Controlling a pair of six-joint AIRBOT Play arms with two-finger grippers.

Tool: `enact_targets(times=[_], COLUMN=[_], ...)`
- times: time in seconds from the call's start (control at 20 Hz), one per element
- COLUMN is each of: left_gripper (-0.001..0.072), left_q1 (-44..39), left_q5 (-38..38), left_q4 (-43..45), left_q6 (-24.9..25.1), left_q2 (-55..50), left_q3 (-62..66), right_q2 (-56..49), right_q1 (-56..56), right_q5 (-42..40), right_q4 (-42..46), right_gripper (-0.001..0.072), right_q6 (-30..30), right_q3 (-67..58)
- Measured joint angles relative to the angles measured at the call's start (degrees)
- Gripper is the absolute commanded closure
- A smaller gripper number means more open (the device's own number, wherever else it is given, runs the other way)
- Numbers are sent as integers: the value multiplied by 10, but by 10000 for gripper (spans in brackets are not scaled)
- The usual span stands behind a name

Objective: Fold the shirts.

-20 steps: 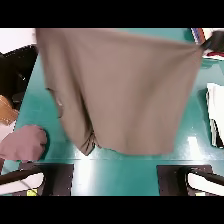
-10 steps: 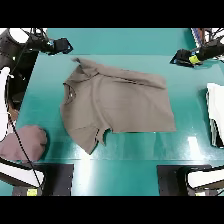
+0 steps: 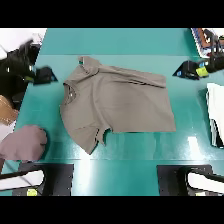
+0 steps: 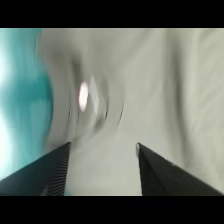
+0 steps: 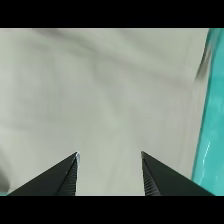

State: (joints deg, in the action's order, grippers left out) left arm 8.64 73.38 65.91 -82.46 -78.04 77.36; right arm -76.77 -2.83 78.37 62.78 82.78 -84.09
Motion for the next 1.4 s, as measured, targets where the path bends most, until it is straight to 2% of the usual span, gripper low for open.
enact_targets(times=[0.05, 0.1, 0.15, 0.4, 0.65, 0.85, 0.9, 0.95, 1.0, 1.05, 1.25, 1.4], left_gripper=[217, 170, 154, 154, 156, 157, 181, 371, 604, 674, 682, 681], left_q1=[0, 1, 3, 5, 5, -3, -13, -25, -39, -49, -70, -75], left_q5=[-3, -4, -8, -35, -86, -133, -143, -156, -173, -183, -189, -166], left_q4=[-1, -4, -8, -55, -94, -142, -147, -150, -147, -142, -148, -148], left_q6=[0, 0, 0, -2, 0, 15, 17, 18, 20, 21, 22, 27], left_q2=[33, 64, 97, 212, 241, 247, 248, 248, 248, 248, 248, 248], left_q3=[-64, -122, -182, -400, -499, -529, -532, -534, -537, -537, -502, -444], right_q2=[24, 44, 66, 141, 172, 177, 178, 179, 179, 179, 181, 198], right_q1=[0, 0, 0, 1, 1, 1, 1, 1, 1, 1, 21, 76], right_q5=[1, 2, 0, -21, -30, -32, -32, -32, -32, -32, 0, 35], right_q4=[-2, -2, -2, -3, -3, -3, -3, -3, -3, -3, -3, 0], right_gripper=[273, 273, 272, 273, 273, 273, 272, 272, 273, 272, 271, 271], right_q6=[-1, -2, -2, -3, -4, -4, -4, -4, -4, -4, -4, -4], right_q3=[31, 57, 83, 157, 176, 179, 179, 180, 180, 180, 188, 247])
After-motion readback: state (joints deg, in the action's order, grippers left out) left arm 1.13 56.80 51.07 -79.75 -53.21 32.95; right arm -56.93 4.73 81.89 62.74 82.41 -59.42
